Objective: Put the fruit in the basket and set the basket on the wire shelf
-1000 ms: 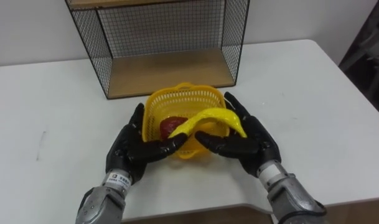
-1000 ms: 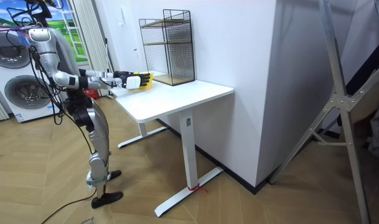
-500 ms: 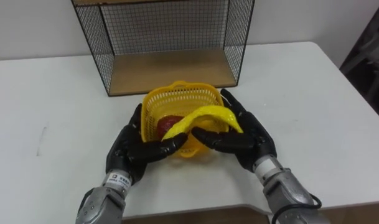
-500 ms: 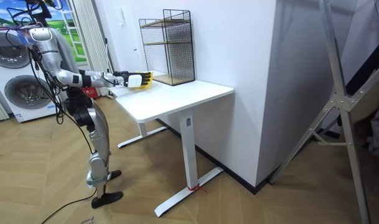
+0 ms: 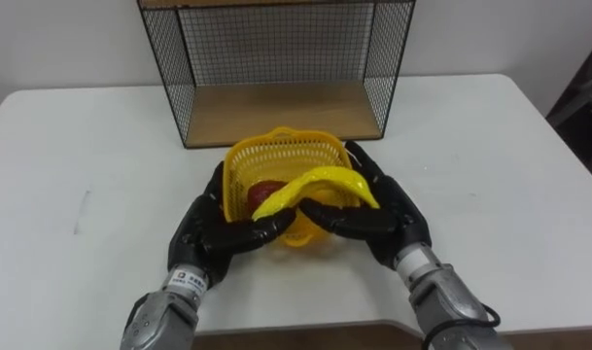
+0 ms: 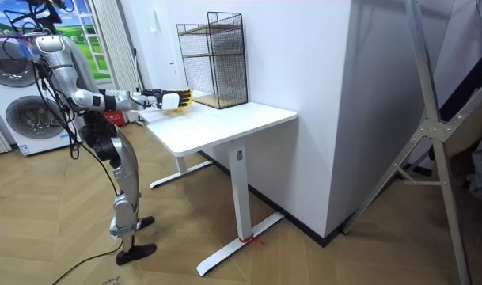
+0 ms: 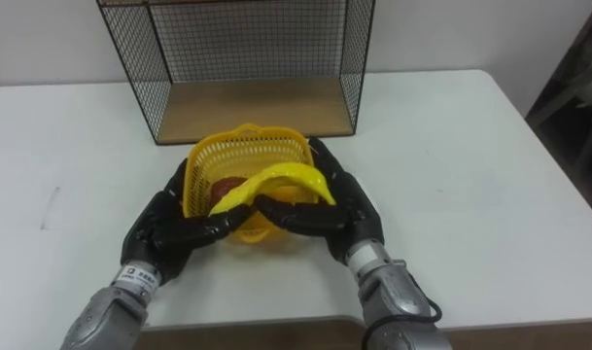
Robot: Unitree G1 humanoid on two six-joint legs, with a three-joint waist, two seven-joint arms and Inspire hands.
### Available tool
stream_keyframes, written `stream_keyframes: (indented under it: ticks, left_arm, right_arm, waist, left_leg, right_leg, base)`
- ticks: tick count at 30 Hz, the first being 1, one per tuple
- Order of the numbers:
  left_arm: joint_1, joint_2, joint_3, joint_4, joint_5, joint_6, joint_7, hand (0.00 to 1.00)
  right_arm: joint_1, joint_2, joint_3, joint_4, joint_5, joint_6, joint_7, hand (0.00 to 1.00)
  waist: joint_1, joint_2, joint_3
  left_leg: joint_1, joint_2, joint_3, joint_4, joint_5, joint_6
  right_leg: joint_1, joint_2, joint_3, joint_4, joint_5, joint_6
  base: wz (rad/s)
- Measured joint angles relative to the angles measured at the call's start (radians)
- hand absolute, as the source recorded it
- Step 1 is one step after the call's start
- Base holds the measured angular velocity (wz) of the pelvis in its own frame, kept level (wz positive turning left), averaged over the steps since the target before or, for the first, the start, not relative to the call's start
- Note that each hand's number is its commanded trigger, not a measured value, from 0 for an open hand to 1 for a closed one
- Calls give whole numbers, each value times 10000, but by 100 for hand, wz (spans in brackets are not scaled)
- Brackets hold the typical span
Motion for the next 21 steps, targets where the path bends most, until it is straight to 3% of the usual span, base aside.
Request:
stream_keyframes:
  ticks: [5,10,21]
  left_arm:
    - [-60,-28,162,-244,53,-3,0,0]
    - [-63,-28,466,-1251,40,-36,0,0]
    - [-130,-7,589,-1503,59,-36,0,0]
  right_arm:
    - [-28,67,-92,-5,-14,-86,0,0]
    - [-272,67,-162,-148,9,-104,0,0]
    - [-413,103,-140,-178,71,-112,-27,0]
  waist:
    - [21,-11,-16]
    - [45,-5,-37]
    - [44,-93,-117]
  left_leg:
    - [-86,8,-54,104,-1,-2]
    - [-150,10,-25,172,-6,1]
    - [-5,31,25,322,-30,-12]
  right_leg:
    - [-5,6,-48,10,-1,-1]
    - [-17,7,-18,0,-10,1]
    - [21,-13,-12,226,-121,-7]
  base:
    - [4]
    - [-1]
    - [0]
